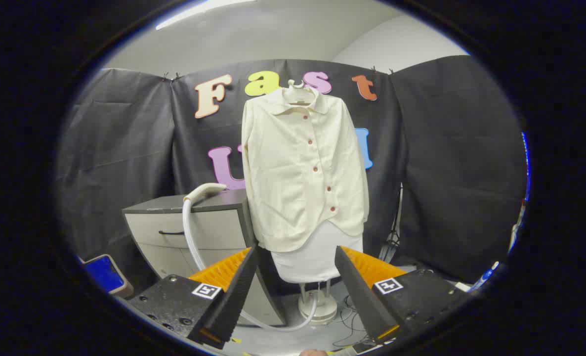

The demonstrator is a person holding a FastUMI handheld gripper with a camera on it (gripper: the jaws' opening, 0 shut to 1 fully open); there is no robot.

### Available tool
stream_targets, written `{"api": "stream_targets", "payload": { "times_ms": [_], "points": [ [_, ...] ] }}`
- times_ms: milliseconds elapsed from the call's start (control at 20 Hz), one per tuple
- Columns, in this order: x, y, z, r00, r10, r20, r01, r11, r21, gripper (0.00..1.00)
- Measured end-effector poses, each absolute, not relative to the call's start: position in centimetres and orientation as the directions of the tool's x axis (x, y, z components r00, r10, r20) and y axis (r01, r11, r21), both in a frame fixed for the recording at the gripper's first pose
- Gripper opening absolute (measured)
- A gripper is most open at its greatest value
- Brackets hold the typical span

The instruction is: Iron the clothes twice with a garment steamer, once on the left side and once on the right side.

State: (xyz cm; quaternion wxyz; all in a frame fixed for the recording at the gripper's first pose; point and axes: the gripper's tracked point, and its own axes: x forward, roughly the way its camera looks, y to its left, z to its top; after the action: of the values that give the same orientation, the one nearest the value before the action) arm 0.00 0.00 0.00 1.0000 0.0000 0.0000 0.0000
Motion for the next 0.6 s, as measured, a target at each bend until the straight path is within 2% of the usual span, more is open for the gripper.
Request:
{"api": "stream_targets", "payload": {
  "times_ms": [600],
  "points": [
    [2.7, 1.0, 0.7, 0.998, 0.068, 0.001, -0.068, 0.998, -0.004, 0.97]
  ]
}}
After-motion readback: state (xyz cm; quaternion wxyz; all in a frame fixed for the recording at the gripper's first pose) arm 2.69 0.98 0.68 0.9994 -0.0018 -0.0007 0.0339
